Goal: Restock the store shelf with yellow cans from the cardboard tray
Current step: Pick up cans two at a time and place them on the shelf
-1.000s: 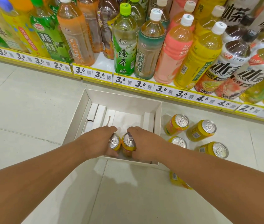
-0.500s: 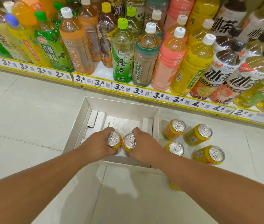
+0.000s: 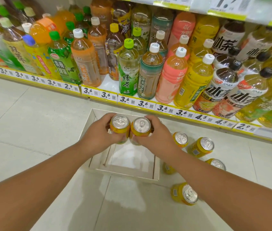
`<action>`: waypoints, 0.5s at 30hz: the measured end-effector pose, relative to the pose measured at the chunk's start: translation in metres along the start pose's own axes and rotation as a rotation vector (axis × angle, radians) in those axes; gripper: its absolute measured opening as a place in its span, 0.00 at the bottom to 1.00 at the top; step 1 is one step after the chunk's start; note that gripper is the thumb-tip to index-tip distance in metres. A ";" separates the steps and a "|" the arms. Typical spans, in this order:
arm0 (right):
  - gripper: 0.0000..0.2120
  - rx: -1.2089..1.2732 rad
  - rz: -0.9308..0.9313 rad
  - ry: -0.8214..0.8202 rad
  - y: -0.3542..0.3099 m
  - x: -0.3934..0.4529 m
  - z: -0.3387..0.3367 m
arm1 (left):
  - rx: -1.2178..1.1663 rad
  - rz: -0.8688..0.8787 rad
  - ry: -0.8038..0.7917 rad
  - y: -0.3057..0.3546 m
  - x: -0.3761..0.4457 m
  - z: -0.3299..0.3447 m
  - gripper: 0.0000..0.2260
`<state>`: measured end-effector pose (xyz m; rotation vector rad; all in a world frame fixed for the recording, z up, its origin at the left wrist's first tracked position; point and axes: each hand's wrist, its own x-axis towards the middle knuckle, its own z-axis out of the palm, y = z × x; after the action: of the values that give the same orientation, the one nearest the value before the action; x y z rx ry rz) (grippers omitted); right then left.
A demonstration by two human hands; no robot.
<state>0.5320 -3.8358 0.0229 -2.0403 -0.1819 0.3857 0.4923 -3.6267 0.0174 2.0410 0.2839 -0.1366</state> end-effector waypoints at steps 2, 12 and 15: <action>0.28 0.051 -0.023 0.009 -0.016 -0.002 -0.014 | -0.048 0.024 0.036 0.024 -0.004 -0.007 0.26; 0.29 0.069 -0.042 -0.050 -0.169 -0.073 -0.132 | -0.072 -0.004 -0.026 0.207 -0.062 -0.075 0.26; 0.27 0.106 -0.016 -0.013 -0.235 -0.102 -0.176 | -0.046 0.014 -0.033 0.285 -0.088 -0.105 0.25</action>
<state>0.5052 -3.8983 0.3257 -1.9311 -0.1815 0.3904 0.4784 -3.6734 0.3299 1.9934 0.2499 -0.1530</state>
